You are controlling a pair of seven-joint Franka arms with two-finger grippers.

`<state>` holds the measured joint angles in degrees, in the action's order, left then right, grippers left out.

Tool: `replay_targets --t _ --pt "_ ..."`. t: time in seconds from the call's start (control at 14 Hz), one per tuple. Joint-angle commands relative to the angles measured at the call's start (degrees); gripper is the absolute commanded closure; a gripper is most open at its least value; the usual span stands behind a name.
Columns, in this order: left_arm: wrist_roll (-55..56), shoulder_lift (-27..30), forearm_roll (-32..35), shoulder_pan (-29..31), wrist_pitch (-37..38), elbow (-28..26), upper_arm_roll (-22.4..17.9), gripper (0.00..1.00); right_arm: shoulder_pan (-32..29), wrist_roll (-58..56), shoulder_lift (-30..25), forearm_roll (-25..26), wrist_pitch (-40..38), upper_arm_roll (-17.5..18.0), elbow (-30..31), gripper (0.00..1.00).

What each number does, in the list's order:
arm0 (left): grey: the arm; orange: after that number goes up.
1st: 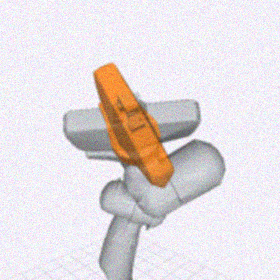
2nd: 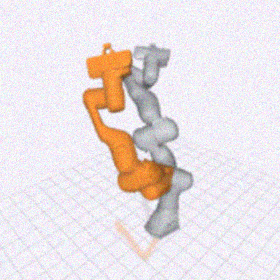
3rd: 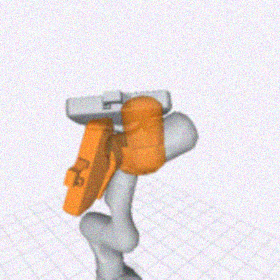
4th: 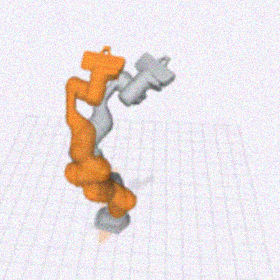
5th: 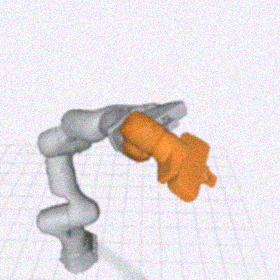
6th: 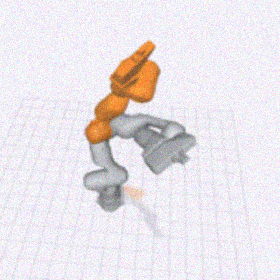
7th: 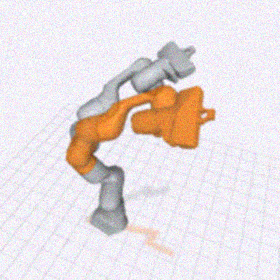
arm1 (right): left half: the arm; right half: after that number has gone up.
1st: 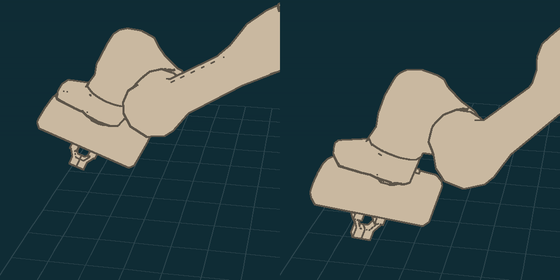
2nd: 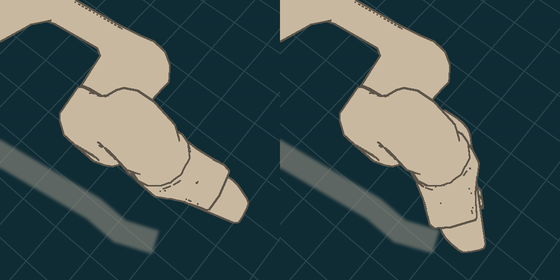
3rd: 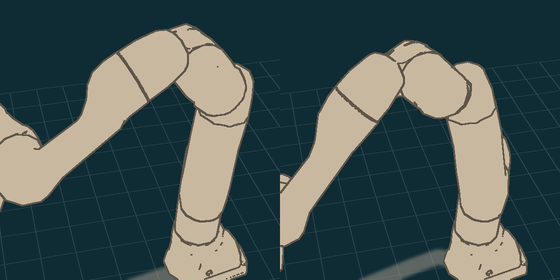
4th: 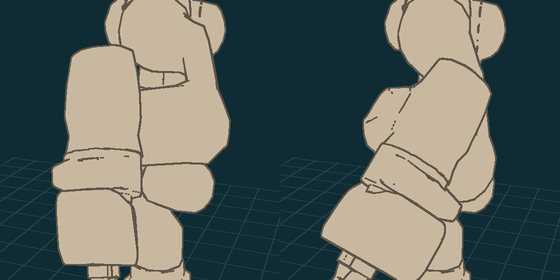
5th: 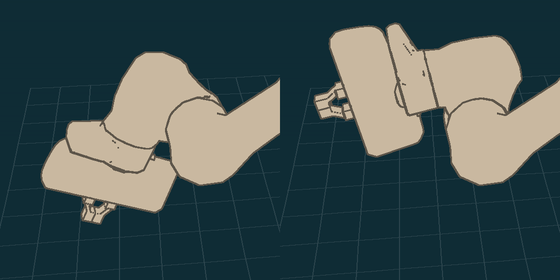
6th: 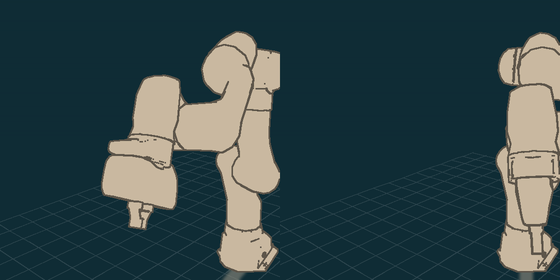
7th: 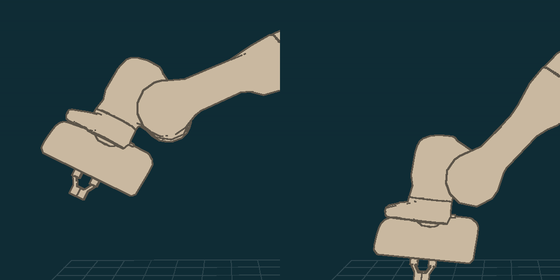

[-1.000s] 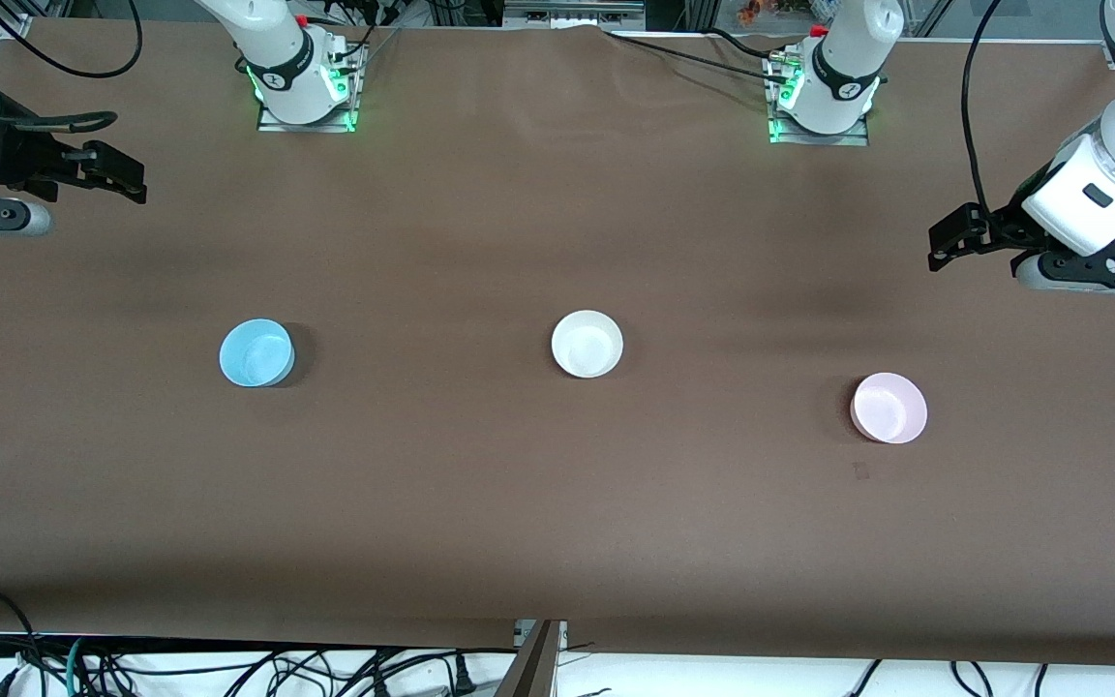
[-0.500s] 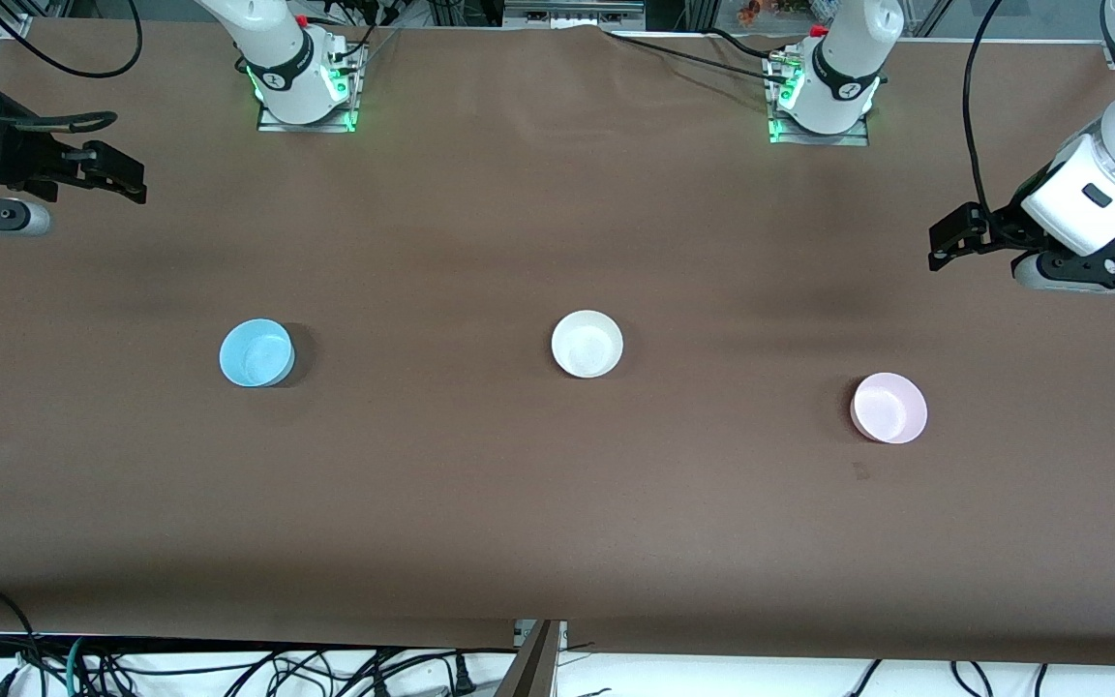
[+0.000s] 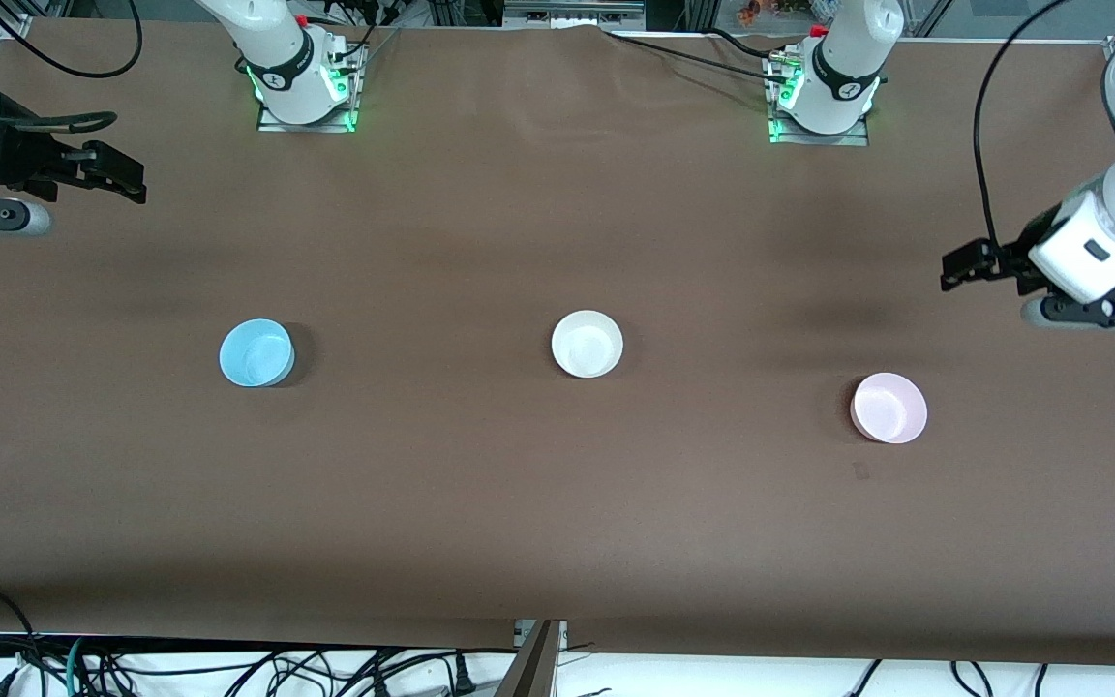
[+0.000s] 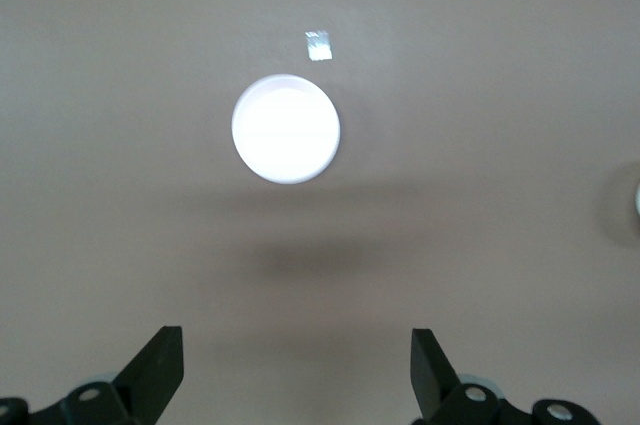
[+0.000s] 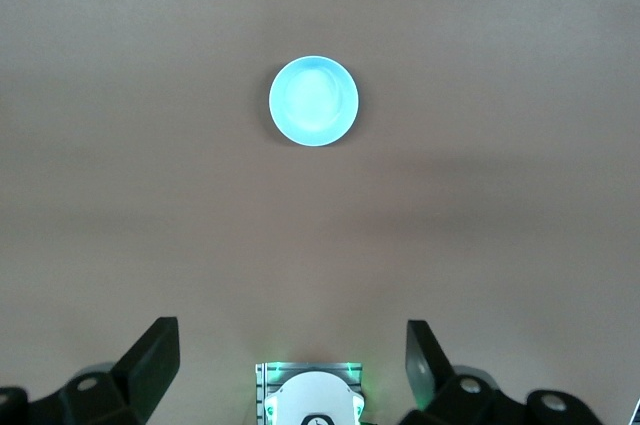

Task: Stack pink and blue bowls on white bowl
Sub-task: 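Reach the left gripper to the pink bowl while the right gripper reaches the blue bowl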

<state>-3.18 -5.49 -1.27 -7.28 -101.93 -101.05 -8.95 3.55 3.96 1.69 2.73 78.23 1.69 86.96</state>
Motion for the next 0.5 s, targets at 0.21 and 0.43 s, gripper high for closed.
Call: replay_targets --t 0.21,0.43 --pt "-5.0 -4.6 -1.3 0.2 -16.2 -8.4 -2.6 0.0 -0.9 0.2 1.1 0.5 -0.2 0.8 -0.6 0.0" --pt "-7.8 -7.1 -2.7 0.2 -21.1 -11.9 -4.1 0.0 -1.7 0.2 1.9 0.7 0.0 0.7 -0.4 0.0"
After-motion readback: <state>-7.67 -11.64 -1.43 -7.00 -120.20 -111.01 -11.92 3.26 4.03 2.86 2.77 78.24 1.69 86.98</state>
